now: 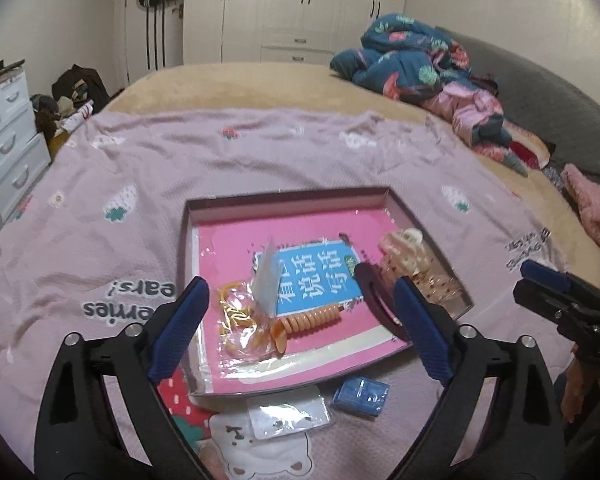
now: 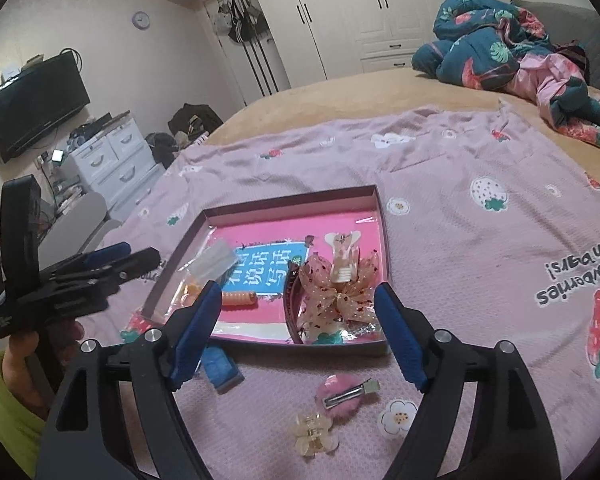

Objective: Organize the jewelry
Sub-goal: 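Open and withdraw both tools from the box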

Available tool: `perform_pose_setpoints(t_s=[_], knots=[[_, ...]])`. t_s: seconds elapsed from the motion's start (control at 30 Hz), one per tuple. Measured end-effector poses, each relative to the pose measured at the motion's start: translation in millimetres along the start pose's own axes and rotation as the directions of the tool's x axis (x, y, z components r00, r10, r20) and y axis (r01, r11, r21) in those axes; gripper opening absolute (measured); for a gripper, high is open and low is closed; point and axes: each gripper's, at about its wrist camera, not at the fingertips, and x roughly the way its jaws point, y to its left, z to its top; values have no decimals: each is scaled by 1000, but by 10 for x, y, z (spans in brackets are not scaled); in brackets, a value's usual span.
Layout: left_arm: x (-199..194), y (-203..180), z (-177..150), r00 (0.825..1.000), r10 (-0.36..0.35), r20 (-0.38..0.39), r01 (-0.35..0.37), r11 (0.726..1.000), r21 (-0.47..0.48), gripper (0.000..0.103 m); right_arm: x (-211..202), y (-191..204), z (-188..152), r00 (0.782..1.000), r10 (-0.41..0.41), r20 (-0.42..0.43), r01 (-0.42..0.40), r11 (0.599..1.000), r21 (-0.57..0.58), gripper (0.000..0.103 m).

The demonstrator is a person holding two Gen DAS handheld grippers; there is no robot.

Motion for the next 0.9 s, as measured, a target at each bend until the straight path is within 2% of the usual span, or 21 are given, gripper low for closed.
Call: perform_pose_setpoints(t_s=[0.13,0.43,0.9], knots=[[-224,19,30,999,1,42,0,1000,-10,94,-155,57,-1,1000,-9,27,10,1000,-22,78],[-631,89,-83,995,20,95,-15,998,-55,94,-432,141,-51,998,-24,59,27,998,-50,78],[-999,-31,-307,991,31,131,-27,999,-32,94,-829,266,-159,995,-34,93,43,994,-96,78]])
